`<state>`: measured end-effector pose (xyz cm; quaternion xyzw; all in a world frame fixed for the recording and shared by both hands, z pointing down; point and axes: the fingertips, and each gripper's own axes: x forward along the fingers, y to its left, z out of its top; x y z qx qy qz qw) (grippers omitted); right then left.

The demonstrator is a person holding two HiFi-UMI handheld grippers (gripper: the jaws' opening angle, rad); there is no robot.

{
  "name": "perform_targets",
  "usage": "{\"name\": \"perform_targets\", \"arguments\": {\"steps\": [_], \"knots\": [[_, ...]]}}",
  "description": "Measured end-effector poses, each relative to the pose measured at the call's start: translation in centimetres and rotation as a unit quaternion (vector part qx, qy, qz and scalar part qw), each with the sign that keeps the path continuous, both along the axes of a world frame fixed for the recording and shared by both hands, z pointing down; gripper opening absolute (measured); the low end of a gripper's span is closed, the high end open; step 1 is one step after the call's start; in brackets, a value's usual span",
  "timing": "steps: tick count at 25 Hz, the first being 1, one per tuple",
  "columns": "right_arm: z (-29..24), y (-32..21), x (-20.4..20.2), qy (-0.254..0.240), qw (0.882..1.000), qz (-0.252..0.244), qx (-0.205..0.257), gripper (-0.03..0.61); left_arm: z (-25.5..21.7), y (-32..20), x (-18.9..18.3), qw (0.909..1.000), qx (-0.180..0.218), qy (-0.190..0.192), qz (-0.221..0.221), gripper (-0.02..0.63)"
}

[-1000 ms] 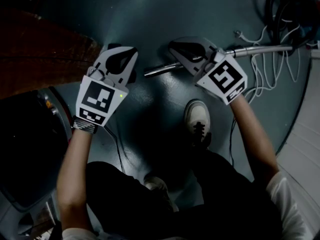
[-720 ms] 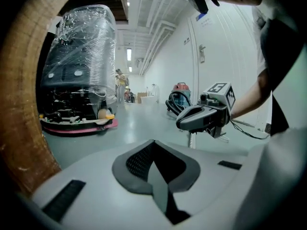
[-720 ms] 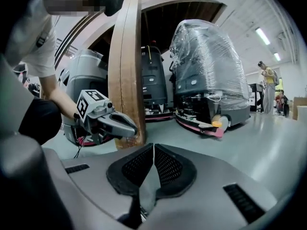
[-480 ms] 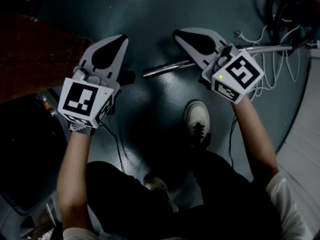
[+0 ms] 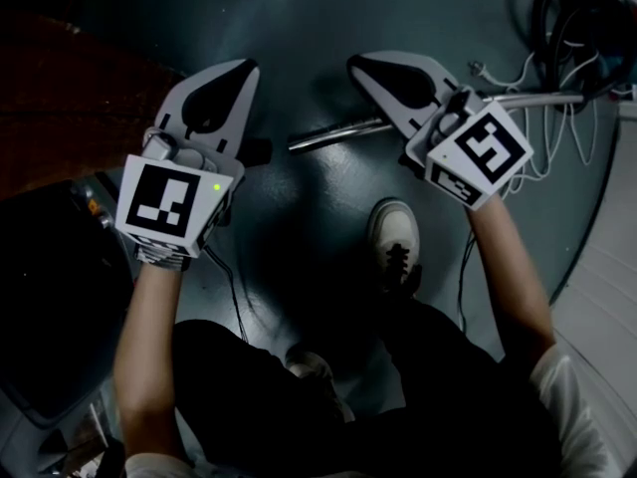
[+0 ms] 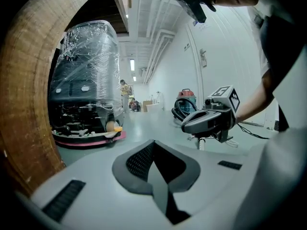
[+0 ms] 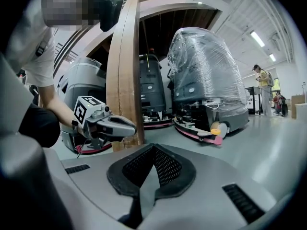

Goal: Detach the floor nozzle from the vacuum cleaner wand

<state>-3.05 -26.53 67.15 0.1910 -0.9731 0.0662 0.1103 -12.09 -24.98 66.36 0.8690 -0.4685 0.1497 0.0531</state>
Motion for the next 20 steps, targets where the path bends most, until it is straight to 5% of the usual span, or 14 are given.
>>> {"name": "perform_targets", "arguments": {"steps": [20], "knots": [[0.72,0.55,-0.44,0.009,1.0,-0.008,-0.002,0.028,0.87,0.29,-1.01,0.9998,-0.012,-0.009,-0.014,0.002]]}}
